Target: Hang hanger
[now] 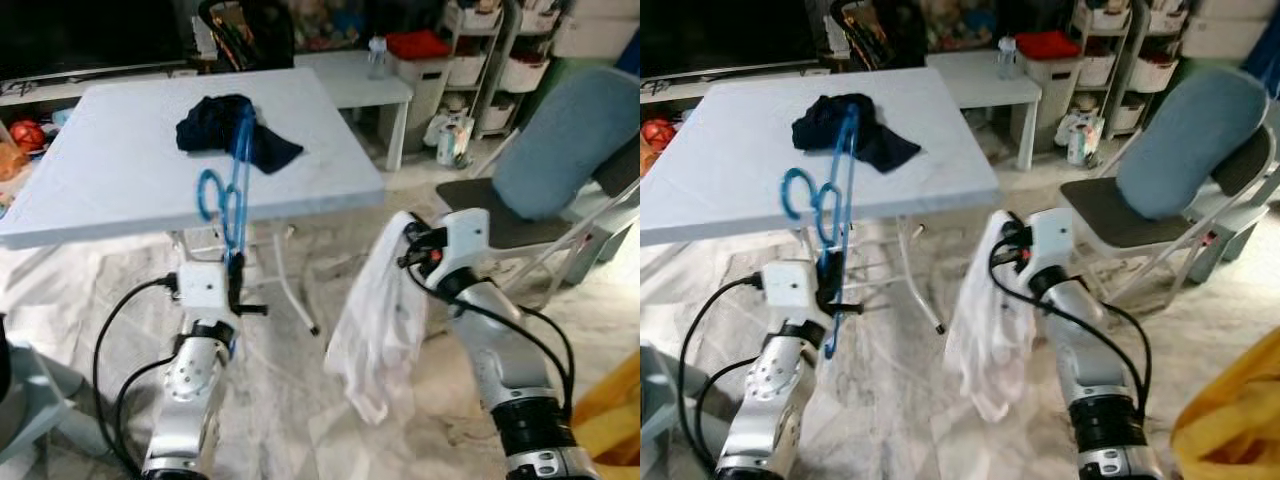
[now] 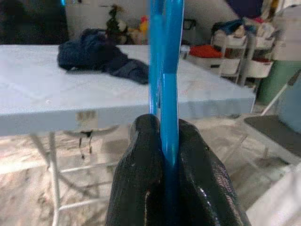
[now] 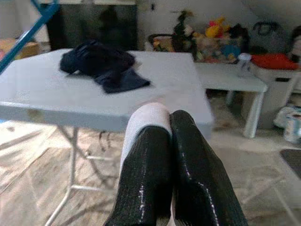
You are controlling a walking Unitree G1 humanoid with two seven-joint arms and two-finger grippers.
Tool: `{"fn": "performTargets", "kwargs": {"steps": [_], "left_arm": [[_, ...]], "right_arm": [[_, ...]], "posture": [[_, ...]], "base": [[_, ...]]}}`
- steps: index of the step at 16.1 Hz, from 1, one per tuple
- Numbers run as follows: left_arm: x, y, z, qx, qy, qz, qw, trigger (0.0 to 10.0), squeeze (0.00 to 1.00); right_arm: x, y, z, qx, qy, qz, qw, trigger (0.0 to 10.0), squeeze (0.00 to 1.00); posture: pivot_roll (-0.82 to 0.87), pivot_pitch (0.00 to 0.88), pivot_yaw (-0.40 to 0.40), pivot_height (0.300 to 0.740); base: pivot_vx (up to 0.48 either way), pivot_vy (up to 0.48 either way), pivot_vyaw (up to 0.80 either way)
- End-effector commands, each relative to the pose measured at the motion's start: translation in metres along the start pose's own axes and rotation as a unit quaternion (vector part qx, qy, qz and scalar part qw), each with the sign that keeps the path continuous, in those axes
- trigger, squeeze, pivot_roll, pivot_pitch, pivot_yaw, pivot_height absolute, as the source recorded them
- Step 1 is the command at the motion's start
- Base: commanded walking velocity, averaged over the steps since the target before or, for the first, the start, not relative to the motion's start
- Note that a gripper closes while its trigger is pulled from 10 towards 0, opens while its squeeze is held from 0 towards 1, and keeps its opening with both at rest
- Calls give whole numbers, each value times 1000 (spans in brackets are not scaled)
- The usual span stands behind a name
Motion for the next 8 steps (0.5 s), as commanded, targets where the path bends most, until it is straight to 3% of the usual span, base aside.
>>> {"fn": "performTargets", "kwargs": {"steps": [1, 8], "left_arm": [[4, -1, -11, 15, -5, 6, 1000, 10000, 0], [4, -3, -13, 19, -3, 5, 1000, 10000, 0]], "right_arm": [[13, -7, -9, 14, 0, 27, 1000, 10000, 0], [12, -9, -9, 11, 0, 25, 1000, 10000, 0]], "posture": [[-60, 0, -31, 740], [-59, 0, -31, 740]], "base": [[337, 319, 0], [296, 373, 0]]}}
Point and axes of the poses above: a point about 5 cm out from each wrist's last joint towards the gripper, its own y axis pointing back from the gripper into the wrist, its own x axis along the axis of the wrist's last joint, z = x × y, the point moved 2 cm from there along -y, pointing out of the wrist towards the gripper, and after that the axes turned 6 degrees about -y, right-handed, at the moved point
